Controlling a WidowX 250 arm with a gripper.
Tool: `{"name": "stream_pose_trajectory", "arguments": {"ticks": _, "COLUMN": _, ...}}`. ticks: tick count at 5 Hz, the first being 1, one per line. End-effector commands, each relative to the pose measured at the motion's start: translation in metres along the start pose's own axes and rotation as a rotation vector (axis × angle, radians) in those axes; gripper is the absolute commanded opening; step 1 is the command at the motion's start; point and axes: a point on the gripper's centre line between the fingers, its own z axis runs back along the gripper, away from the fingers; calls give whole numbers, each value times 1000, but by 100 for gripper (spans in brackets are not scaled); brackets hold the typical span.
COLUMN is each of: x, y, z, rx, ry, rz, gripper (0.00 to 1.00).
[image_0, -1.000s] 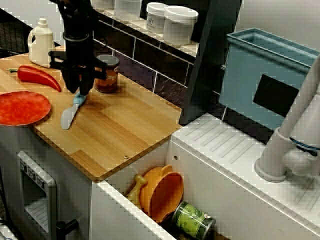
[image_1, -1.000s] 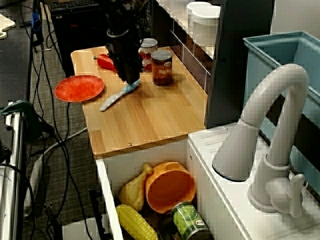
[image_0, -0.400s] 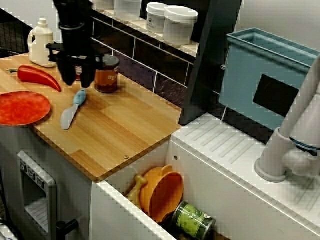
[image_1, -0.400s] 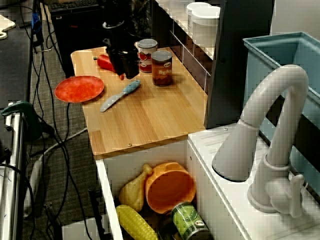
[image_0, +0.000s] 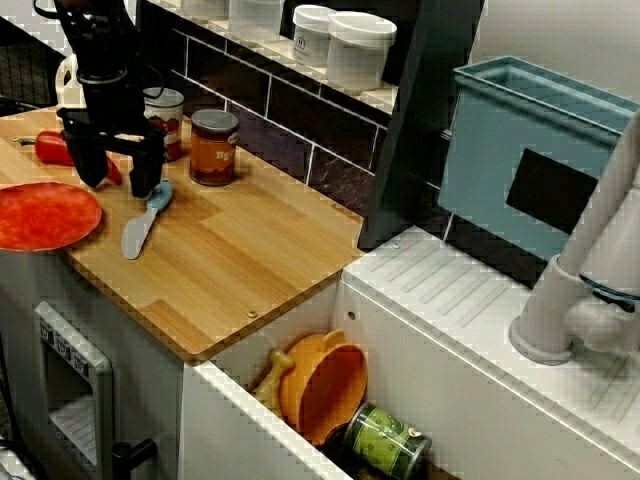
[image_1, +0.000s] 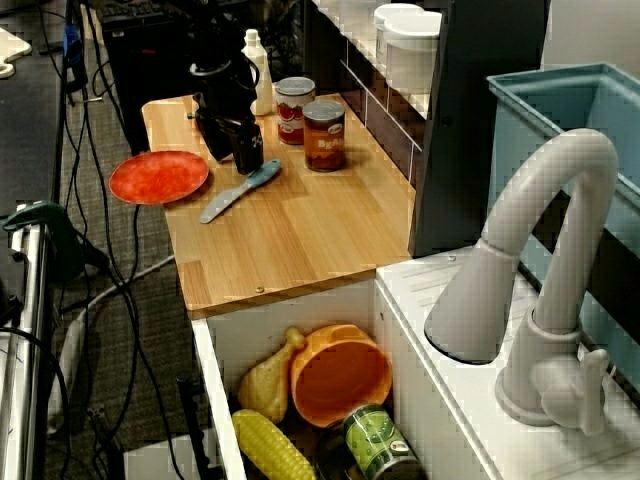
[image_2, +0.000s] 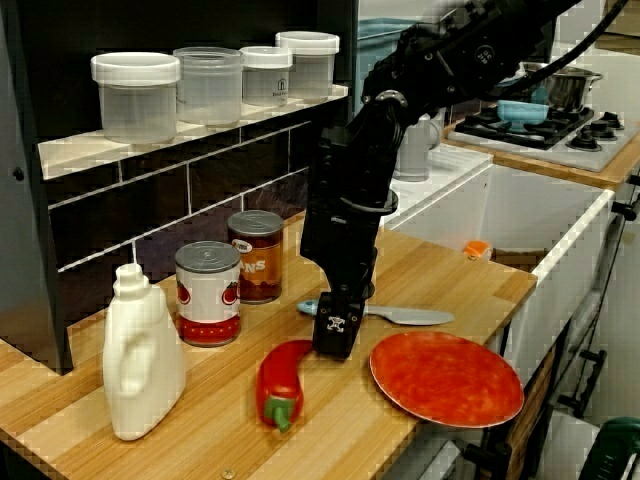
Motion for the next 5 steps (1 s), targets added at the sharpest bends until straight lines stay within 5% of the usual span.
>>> {"name": "stream_pose_trajectory", "arguments": {"ticks": 1, "x": 3, "y": 3, "z": 13, "rx": 2, "ry": -40, "rz": -2, "gripper": 100}}
{"name": "stream_pose_trajectory", "arguments": {"ticks": 3, "x": 1, "y": -30, "z": 48, "rx": -76, "ry": -20, "rz": -18, "gripper": 100}}
{"name": "stream_pose_trajectory", "arguments": {"ticks": 5, "x": 1, "y": -34, "z": 50, "rx": -83, "ry": -28, "rz": -39, "gripper": 100}}
